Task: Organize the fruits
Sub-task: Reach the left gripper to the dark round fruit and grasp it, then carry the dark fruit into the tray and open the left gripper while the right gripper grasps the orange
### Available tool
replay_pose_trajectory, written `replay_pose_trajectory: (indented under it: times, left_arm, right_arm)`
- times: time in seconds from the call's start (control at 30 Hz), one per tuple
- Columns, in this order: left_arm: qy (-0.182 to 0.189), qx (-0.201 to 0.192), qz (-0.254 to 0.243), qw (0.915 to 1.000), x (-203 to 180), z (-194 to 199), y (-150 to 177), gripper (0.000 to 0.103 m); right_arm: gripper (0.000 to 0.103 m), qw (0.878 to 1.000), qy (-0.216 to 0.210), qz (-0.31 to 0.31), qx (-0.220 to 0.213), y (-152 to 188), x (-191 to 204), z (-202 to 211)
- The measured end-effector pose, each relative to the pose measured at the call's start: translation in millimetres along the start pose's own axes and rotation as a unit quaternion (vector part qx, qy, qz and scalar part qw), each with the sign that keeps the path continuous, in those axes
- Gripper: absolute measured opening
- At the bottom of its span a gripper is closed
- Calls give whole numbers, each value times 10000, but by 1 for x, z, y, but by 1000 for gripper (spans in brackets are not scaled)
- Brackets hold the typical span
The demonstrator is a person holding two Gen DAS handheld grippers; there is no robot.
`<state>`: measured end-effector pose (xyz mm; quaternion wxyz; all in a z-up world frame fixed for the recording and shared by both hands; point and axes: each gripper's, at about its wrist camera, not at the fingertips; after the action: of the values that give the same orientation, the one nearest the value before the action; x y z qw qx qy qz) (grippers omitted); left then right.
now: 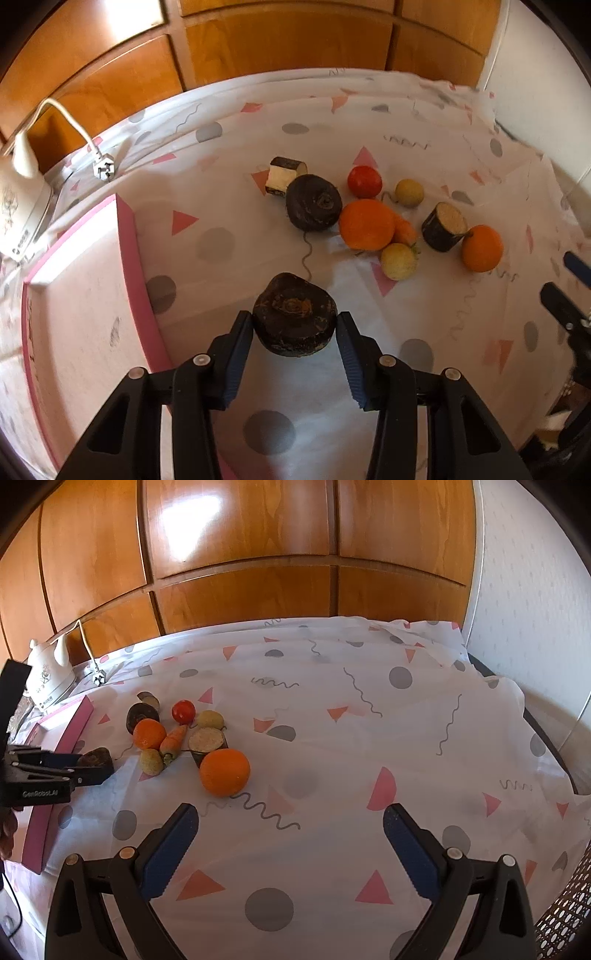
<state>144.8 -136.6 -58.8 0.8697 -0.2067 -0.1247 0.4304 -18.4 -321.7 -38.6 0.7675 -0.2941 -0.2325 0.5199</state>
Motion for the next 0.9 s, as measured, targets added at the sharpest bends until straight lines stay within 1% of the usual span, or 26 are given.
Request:
replay_pose_trajectory:
  times: [0.1, 0.17, 0.23, 0.3, 0.37, 0.4, 0.43, 0.47, 0.53, 0.63, 0.7, 0.8, 0.87, 0.9]
  left_arm:
    - [115, -216, 231, 9994, -4, 15, 13, 47]
    - [189, -380, 358, 9985, -11, 26, 24, 47]
    - [203, -559, 430, 9973, -17, 39, 36, 47]
    - [277, -712, 509, 9958, -20, 50, 45, 47]
    - [289, -877, 590, 9940, -23, 64, 55, 47]
    - [310, -939, 623, 9931, -24, 69, 58, 47]
    - [337, -995, 657, 9923, -23, 74, 62, 47]
    - [339, -1050, 697, 9914, -22, 80, 65, 47]
    - [314, -1161, 789, 9896, -17, 88, 68, 47]
    - [263, -1348, 1008, 9854, -3, 102, 74, 47]
    - [236, -1403, 1227, 9822, 11, 107, 80, 47]
    - [136, -1423, 1598, 9767, 36, 109, 89, 47]
    - [83, -1358, 1934, 9716, 58, 107, 96, 47]
    - [52, -1295, 2164, 9677, 72, 106, 99, 47]
  right_arm:
    - [100, 9999, -68, -63, 59, 0, -3, -2]
    - [96, 9996, -185, -141, 151, 0, -6, -5]
    - [85, 9988, -375, -169, 282, -1, -8, -8]
    - [82, 9972, -561, -239, 426, -1, -9, -11]
    - [77, 9956, -740, -272, 500, -3, -8, -13]
    - [69, 9952, -798, -248, 513, -4, -7, -13]
    - [65, 9944, -891, -219, 528, -6, -4, -13]
    - [63, 9940, -937, -205, 530, -9, -3, -13]
    - [51, 9931, -1038, -141, 522, -14, 2, -12]
    - [50, 9917, -1171, -1, 525, -19, 11, -11]
    - [50, 9903, -1246, 114, 598, -21, 17, -15]
    - [50, 9892, -1240, 321, 710, -24, 26, -22]
    - [50, 9889, -1210, 441, 744, -26, 32, -28]
    - [50, 9889, -1178, 478, 764, -27, 34, -30]
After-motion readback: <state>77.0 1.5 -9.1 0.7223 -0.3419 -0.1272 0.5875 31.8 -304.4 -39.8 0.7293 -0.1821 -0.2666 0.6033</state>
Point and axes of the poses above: each gripper's, at about its wrist camera, not at the fingertips, and z roughly against the way its jaws point, x to its left, y to its underside, and after that the axes turned 3 degrees about -y, right-handed
